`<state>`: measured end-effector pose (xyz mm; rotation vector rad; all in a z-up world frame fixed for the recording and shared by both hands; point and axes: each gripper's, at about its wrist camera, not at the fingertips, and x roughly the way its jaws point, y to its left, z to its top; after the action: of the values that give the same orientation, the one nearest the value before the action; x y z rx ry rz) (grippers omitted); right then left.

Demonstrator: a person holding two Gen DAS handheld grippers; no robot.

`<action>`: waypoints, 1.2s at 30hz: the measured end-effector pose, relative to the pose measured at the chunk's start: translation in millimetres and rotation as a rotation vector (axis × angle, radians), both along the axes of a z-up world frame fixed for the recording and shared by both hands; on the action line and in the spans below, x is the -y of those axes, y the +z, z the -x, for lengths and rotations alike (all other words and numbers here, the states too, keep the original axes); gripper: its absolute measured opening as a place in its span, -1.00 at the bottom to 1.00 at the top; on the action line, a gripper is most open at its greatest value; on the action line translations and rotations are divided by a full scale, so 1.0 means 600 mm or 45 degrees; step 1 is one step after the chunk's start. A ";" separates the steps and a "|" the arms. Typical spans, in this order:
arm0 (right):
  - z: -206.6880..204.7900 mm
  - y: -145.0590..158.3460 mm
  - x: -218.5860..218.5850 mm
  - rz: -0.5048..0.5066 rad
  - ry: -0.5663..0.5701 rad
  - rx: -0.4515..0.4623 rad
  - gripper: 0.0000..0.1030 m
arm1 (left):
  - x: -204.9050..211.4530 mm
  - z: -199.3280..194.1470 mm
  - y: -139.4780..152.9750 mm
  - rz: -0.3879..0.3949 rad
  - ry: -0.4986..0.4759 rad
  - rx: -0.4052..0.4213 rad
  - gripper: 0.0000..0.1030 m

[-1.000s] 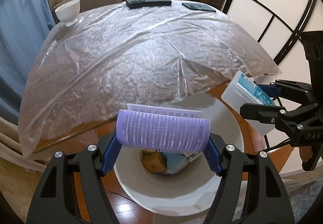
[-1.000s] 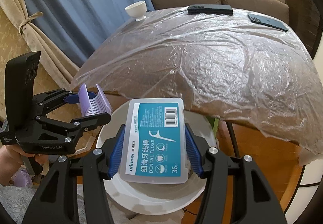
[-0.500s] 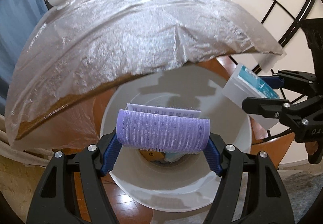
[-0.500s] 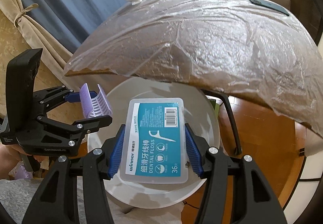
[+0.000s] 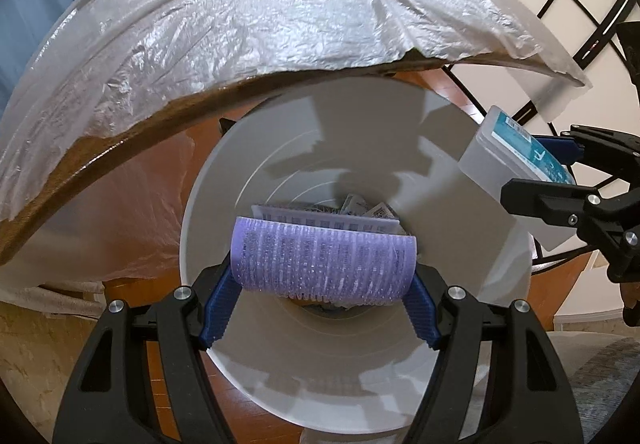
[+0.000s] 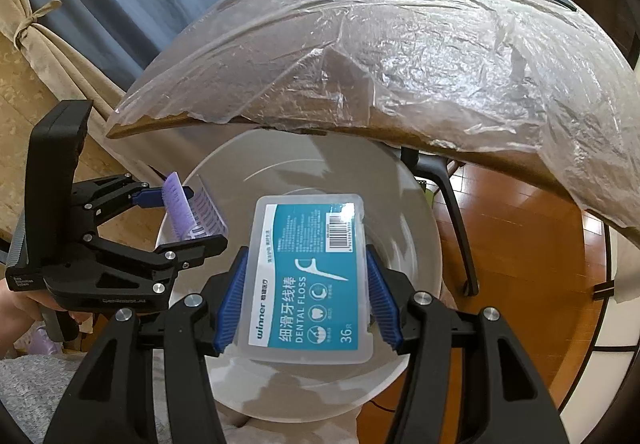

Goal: Collect trash

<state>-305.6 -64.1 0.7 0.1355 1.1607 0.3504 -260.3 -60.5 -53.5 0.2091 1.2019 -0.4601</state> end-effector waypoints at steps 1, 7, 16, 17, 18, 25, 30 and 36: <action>-0.001 -0.002 -0.001 0.001 0.001 -0.002 0.06 | 0.001 -0.001 -0.002 -0.003 0.000 -0.002 0.40; -0.002 -0.013 -0.004 0.011 -0.005 -0.021 0.06 | 0.000 -0.010 -0.014 -0.015 -0.008 -0.013 0.40; 0.006 0.010 0.003 0.028 -0.031 0.041 0.38 | -0.005 -0.014 -0.010 0.019 0.030 -0.047 0.55; 0.009 0.021 0.005 0.022 -0.033 0.067 0.38 | -0.006 -0.012 0.002 0.031 0.032 -0.036 0.55; 0.010 0.032 0.006 0.015 -0.033 0.087 0.38 | -0.007 -0.011 0.010 0.046 0.029 -0.025 0.55; -0.004 0.144 0.048 0.023 -0.099 0.335 0.49 | -0.018 -0.026 0.150 0.172 0.061 0.242 0.79; -0.044 0.230 0.112 0.177 -0.239 0.531 0.66 | -0.049 -0.100 0.219 0.239 0.190 0.407 0.83; -0.134 0.217 0.194 0.216 -0.393 0.548 0.68 | -0.066 -0.207 0.216 0.177 0.333 0.477 0.83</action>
<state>-225.0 -180.3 131.1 0.0829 0.7242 0.0023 -136.0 -20.8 76.4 0.0147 0.8117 -0.2592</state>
